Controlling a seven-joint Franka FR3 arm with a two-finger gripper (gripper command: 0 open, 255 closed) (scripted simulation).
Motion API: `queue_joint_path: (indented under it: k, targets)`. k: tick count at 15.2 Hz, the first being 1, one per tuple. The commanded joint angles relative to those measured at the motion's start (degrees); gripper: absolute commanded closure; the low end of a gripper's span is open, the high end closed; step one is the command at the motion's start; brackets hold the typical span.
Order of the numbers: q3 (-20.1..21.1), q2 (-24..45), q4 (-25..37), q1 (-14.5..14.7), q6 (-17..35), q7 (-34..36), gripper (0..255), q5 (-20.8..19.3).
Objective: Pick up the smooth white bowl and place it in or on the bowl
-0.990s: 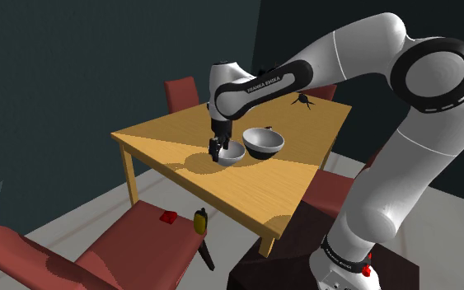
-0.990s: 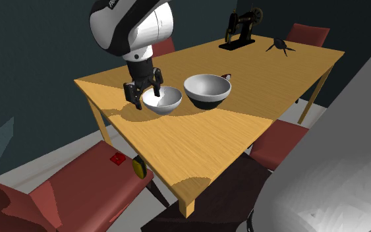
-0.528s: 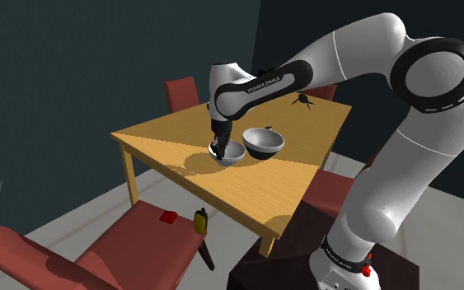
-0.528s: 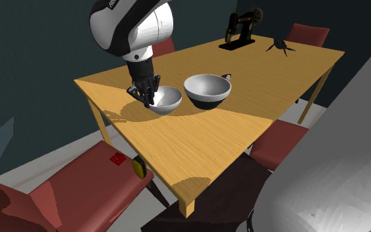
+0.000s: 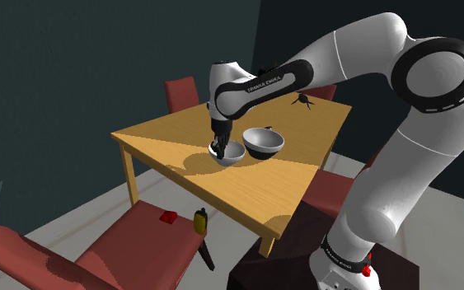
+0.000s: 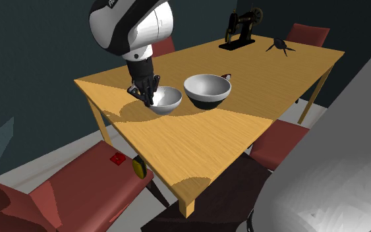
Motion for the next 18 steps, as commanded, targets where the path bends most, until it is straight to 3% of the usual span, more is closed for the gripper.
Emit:
queue_joint_path:
  k: [1, 18]
  targets:
    - [0.0, -0.4, 0.8, 0.0, -1.2, -0.1, 255, 0.1]
    - [-0.1, -3.7, 10.6, 0.0, -14.3, -1.0, 255, 0.6]
